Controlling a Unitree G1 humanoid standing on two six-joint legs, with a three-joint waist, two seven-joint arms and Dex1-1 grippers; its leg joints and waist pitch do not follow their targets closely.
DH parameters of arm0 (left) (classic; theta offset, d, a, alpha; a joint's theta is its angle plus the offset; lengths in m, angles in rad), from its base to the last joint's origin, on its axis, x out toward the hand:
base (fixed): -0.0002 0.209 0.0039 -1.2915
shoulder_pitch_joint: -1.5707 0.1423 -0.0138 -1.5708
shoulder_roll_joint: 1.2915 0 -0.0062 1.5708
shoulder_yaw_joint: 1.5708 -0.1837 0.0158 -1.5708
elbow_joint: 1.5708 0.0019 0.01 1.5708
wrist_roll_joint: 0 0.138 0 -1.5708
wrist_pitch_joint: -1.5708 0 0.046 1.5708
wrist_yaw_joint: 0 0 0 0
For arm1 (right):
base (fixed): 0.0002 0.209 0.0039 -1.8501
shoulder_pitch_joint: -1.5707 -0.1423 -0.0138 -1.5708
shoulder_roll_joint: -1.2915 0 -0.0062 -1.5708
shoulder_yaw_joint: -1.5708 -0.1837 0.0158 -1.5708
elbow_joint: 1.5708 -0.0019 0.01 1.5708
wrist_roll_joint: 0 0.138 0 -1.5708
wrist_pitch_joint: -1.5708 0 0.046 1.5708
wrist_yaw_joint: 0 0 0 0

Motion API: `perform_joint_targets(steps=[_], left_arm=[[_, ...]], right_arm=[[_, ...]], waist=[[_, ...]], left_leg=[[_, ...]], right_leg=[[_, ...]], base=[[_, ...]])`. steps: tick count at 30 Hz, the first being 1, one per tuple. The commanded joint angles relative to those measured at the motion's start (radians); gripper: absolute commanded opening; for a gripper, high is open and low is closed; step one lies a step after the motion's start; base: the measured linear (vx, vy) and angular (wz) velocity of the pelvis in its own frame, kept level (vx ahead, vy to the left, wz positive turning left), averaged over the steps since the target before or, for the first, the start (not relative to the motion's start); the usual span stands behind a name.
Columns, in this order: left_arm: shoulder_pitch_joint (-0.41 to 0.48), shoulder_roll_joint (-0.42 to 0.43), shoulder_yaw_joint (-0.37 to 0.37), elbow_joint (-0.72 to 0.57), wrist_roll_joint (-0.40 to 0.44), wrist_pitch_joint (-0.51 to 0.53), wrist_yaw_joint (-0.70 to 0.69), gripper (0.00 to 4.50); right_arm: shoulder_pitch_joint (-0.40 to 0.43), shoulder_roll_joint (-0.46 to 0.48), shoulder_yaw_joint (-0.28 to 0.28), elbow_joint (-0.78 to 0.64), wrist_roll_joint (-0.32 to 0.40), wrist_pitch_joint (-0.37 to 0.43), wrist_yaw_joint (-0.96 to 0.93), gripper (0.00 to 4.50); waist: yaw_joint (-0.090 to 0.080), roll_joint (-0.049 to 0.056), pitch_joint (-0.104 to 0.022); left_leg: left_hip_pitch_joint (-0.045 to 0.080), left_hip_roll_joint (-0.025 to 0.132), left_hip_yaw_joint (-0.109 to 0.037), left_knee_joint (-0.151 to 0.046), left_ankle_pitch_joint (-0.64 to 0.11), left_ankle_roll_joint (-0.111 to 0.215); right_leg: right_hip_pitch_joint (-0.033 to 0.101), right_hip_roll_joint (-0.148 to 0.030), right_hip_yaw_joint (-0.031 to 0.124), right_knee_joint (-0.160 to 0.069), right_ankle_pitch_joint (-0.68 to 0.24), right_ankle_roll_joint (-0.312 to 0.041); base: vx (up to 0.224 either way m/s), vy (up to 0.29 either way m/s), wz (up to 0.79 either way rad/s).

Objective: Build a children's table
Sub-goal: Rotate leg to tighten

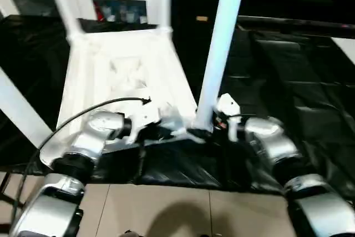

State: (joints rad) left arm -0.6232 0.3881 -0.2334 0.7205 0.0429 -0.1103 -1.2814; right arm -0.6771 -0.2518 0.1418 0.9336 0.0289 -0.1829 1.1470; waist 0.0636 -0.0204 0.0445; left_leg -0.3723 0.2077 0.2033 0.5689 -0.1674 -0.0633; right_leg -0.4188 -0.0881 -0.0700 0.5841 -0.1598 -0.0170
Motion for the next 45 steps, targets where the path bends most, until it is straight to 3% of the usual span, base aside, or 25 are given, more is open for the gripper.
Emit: perform_joint_targets(steps=[1,3,4,6,7,11,15,19,23,24,25,28,29,33,36,37,38,39,40,45], left_arm=[[-0.003,-0.004,-0.025,0.009,-0.016,-0.016,-0.067,0.00],[-0.007,0.001,-0.021,0.019,-0.027,-0.016,-0.089,0.00],[-0.014,0.019,-0.025,0.036,-0.023,-0.036,-0.116,0.00],[-0.017,0.031,-0.027,0.044,-0.021,-0.043,-0.135,0.00],[-0.018,0.035,-0.028,0.046,-0.020,-0.045,-0.139,0.00],[-0.020,0.046,-0.027,0.045,-0.021,-0.047,-0.152,0.00],[-0.024,0.045,-0.023,0.055,-0.015,-0.048,-0.122,0.00],[-0.036,0.016,-0.017,0.065,0.018,-0.012,0.009,0.00],[-0.038,-0.051,0.005,0.037,0.023,0.061,0.152,0.00],[-0.028,-0.090,0.003,0.012,0.032,0.092,0.215,0.00],[-0.024,-0.107,0.001,0.001,0.038,0.104,0.242,0.00],[-0.015,-0.151,-0.008,-0.031,0.055,0.141,0.305,0.00],[-0.012,-0.173,-0.013,-0.042,0.062,0.156,0.336,0.00],[-0.012,-0.223,-0.038,-0.056,0.085,0.175,0.404,0.00],[-0.021,-0.233,-0.043,-0.039,0.102,0.172,0.421,0.00],[-0.023,-0.228,-0.043,-0.039,0.104,0.171,0.421,0.00],[-0.023,-0.228,-0.043,-0.039,0.104,0.171,0.421,0.00],[-0.024,-0.217,-0.041,-0.039,0.103,0.166,0.413,0.00],[-0.017,-0.197,-0.034,-0.047,0.096,0.156,0.392,0.00],[0.012,-0.147,-0.008,-0.074,0.037,0.118,0.276,0.00]], right_arm=[[-0.021,-0.013,0.024,-0.005,0.000,0.004,0.066,3.53],[-0.027,-0.019,0.033,0.002,0.000,0.003,0.096,3.50],[-0.040,-0.017,0.039,0.016,0.002,0.000,0.121,3.40],[-0.049,-0.012,0.037,0.026,0.007,0.000,0.136,3.15],[-0.052,-0.010,0.037,0.028,0.009,0.002,0.142,3.09],[-0.055,-0.001,0.035,0.035,0.009,0.002,0.158,2.77],[-0.039,0.013,0.031,0.035,0.009,0.005,0.131,2.65],[-0.003,0.045,0.012,0.036,-0.024,0.014,-0.080,2.61],[0.044,0.109,-0.031,0.025,-0.041,0.063,-0.351,2.61],[0.059,0.151,-0.052,0.023,-0.038,0.095,-0.464,2.60],[0.063,0.169,-0.059,0.024,-0.039,0.104,-0.514,2.60],[0.061,0.226,-0.069,0.042,-0.040,0.123,-0.624,2.60],[0.052,0.257,-0.073,0.054,-0.037,0.130,-0.669,2.60],[0.014,0.355,-0.065,0.084,-0.032,0.141,-0.759,2.60],[0.002,0.392,-0.034,0.058,-0.053,0.099,-0.728,2.60],[0.004,0.391,-0.035,0.044,-0.055,0.087,-0.723,3.15],[0.004,0.391,-0.035,0.044,-0.055,0.087,-0.723,3.15],[0.009,0.380,-0.045,0.032,-0.044,0.082,-0.704,3.29],[0.018,0.353,-0.057,0.015,-0.027,0.080,-0.677,3.39],[0.042,0.248,-0.051,-0.006,-0.003,0.063,-0.523,3.80]], waist=[[0.003,-0.001,-0.067],[0.003,-0.002,-0.063],[0.004,-0.012,-0.062],[0.004,-0.006,-0.058],[0.004,-0.009,-0.056],[0.005,-0.009,-0.056],[0.005,-0.011,-0.058],[0.002,-0.013,-0.053],[-0.011,-0.017,-0.047],[-0.020,-0.015,-0.048],[-0.018,-0.007,-0.046],[-0.032,-0.012,-0.046],[-0.031,-0.006,-0.046],[-0.042,-0.004,-0.044],[-0.046,-0.004,-0.045],[-0.045,-0.003,-0.046],[-0.045,-0.003,-0.046],[-0.043,-0.008,-0.046],[-0.042,-0.007,-0.045],[-0.034,-0.013,-0.050]], left_leg=[[0.016,0.033,-0.004,-0.051,-0.179,0.102],[0.017,0.032,-0.005,-0.053,-0.212,0.085],[0.017,0.032,-0.006,-0.054,-0.229,0.076],[0.019,0.034,-0.008,-0.057,-0.263,0.053],[0.021,0.034,-0.009,-0.059,-0.286,0.041],[0.023,0.037,-0.011,-0.062,-0.296,0.023],[0.020,0.034,-0.010,-0.060,-0.267,0.025],[0.022,0.033,-0.011,-0.063,-0.295,0.010],[0.028,0.028,-0.022,-0.068,-0.364,-0.025],[0.025,0.029,-0.027,-0.071,-0.374,-0.031],[0.032,0.029,-0.028,-0.072,-0.387,-0.035],[0.031,0.025,-0.030,-0.070,-0.428,-0.032],[0.033,0.024,-0.031,-0.068,-0.436,-0.032],[0.033,0.019,-0.037,-0.068,-0.479,-0.031],[0.031,0.019,-0.040,-0.072,-0.494,-0.026],[0.031,0.020,-0.041,-0.074,-0.495,-0.026],[0.033,0.020,-0.040,-0.074,-0.499,-0.026],[0.035,0.019,-0.038,-0.073,-0.498,-0.022],[0.036,0.019,-0.036,-0.073,-0.498,-0.019],[0.027,0.023,-0.029,-0.073,-0.443,0.003]], right_leg=[[0.057,-0.051,0.040,-0.037,-0.087,-0.278],[0.056,-0.051,0.040,-0.043,-0.144,-0.266],[0.055,-0.054,0.040,-0.045,-0.190,-0.256],[0.050,-0.055,0.042,-0.051,-0.259,-0.237],[0.048,-0.055,0.043,-0.053,-0.290,-0.228],[0.047,-0.056,0.044,-0.054,-0.308,-0.220],[0.050,-0.054,0.044,-0.046,-0.245,-0.235],[0.046,-0.055,0.044,-0.053,-0.307,-0.218],[0.038,-0.060,0.043,-0.074,-0.481,-0.154],[0.038,-0.061,0.043,-0.078,-0.513,-0.134],[0.033,-0.060,0.041,-0.083,-0.524,-0.131],[0.029,-0.057,0.037,-0.092,-0.555,-0.115],[0.027,-0.058,0.037,-0.093,-0.563,-0.114],[0.026,-0.056,0.026,-0.106,-0.627,-0.078],[0.030,-0.055,0.020,-0.110,-0.611,-0.068],[0.030,-0.055,0.021,-0.109,-0.593,-0.073],[0.028,-0.054,0.023,-0.109,-0.585,-0.077],[0.025,-0.055,0.026,-0.107,-0.575,-0.086],[0.023,-0.055,0.028,-0.108,-0.567,-0.092],[0.032,-0.057,0.038,-0.094,-0.464,-0.130]], base=[[0.000,0.000,0.00],[0.000,0.000,0.00],[0.000,0.000,0.00],[0.000,0.000,0.00],[0.000,0.000,0.00],[0.000,0.000,0.00],[0.000,0.000,0.00],[0.000,0.000,0.00],[0.000,0.000,0.00],[0.000,0.000,0.00],[0.000,0.000,0.00],[0.000,0.000,0.00],[0.000,0.000,0.00],[0.000,0.000,0.00],[0.000,0.000,0.00],[0.000,0.000,0.00],[0.000,0.000,0.00],[0.000,0.000,0.00],[0.000,0.000,0.00],[0.000,0.000,0.00]])
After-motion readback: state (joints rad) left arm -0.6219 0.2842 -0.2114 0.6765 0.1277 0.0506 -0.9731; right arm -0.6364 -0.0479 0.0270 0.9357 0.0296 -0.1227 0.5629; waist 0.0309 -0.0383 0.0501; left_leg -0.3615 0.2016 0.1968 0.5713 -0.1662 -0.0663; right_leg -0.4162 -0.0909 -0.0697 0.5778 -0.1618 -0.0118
